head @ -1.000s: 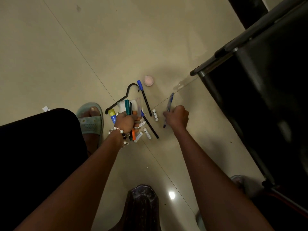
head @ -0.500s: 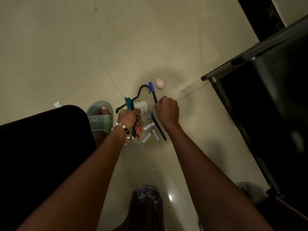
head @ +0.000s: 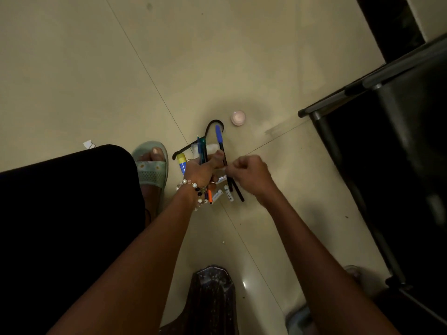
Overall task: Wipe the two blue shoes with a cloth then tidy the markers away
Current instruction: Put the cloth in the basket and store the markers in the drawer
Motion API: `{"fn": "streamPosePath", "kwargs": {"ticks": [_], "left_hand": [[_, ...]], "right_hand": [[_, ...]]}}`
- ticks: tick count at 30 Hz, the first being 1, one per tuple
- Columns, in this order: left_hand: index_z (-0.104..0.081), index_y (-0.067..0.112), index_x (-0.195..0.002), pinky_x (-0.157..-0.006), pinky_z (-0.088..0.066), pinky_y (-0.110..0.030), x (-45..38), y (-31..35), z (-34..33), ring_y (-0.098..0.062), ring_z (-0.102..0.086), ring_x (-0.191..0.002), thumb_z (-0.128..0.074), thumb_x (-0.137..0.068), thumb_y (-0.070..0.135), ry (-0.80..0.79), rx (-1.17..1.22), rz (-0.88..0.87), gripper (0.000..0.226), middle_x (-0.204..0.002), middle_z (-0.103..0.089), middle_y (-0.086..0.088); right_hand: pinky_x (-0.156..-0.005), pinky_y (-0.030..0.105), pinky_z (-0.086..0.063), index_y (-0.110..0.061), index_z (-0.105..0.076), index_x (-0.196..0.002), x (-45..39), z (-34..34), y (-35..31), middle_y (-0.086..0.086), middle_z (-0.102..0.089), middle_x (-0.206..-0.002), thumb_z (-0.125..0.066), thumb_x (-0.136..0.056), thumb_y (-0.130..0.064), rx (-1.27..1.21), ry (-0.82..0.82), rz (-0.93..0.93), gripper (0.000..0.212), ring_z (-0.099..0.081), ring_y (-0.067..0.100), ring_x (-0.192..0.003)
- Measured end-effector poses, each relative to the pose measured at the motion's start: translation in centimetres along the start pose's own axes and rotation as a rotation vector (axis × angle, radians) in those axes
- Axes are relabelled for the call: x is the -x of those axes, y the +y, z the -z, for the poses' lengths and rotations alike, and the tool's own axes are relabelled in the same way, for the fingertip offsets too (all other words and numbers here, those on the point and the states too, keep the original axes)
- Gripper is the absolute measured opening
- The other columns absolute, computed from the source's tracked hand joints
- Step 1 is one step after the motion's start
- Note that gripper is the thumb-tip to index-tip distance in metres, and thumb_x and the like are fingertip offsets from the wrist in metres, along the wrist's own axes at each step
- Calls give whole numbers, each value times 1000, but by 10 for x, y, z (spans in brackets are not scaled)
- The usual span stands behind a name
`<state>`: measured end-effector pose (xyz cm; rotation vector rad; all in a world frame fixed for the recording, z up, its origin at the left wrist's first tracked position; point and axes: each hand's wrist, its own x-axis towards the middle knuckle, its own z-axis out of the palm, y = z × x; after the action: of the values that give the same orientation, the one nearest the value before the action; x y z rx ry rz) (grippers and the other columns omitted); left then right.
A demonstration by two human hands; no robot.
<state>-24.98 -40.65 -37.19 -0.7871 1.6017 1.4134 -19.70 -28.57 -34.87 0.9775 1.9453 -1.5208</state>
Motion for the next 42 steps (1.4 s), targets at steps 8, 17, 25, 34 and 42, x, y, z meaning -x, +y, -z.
{"fn": "streamPosePath", "kwargs": {"ticks": [8, 17, 25, 34, 42], "left_hand": [[-66, 1, -89, -35, -33, -19, 20, -9, 0, -10, -43, -38, -71, -83, 23, -40, -77, -4, 23, -56, -55, -1], [-61, 1, -86, -40, -39, -20, 6, -13, 34, -15, -45, -38, -50, -90, 6, 110, 261, 111, 13, -51, -48, -1], [-62, 2, -89, -46, -52, -29, 35, -14, 13, -21, -62, -51, -58, -92, 11, 89, 208, 116, 10, -66, -64, -9], [-56, 6, -80, -39, -39, -20, 213, 25, -65, -11, -44, -34, -59, -93, 33, -107, 71, -58, 30, -55, -48, -4], [-59, 7, -96, -44, -42, -23, 408, 5, -153, -14, -46, -41, -52, -97, 32, -480, 157, -88, 25, -59, -50, -1]], "right_hand": [[-59, 21, -43, -8, -71, -86, 27, -1, 42, 4, -69, -77, -73, -80, -27, -269, -91, -101, 20, -60, 8, -68], [-74, 31, -47, -1, -56, -113, -12, -40, 75, 15, -63, -106, -52, -94, -10, 753, 193, -6, 22, -62, 30, -95], [-60, 30, -54, 2, -60, -71, 15, -3, 57, 16, -66, -71, -72, -77, -15, 229, 16, -184, 22, -65, 26, -66], [-56, 29, -51, -4, -61, -76, 193, 95, -9, 14, -65, -67, -65, -79, -1, -204, 100, -17, 6, -62, 21, -57], [-46, 24, -46, -5, -57, -81, 414, 188, -5, 14, -61, -61, -61, -77, 8, -338, 401, 97, 15, -54, 15, -43]]}}
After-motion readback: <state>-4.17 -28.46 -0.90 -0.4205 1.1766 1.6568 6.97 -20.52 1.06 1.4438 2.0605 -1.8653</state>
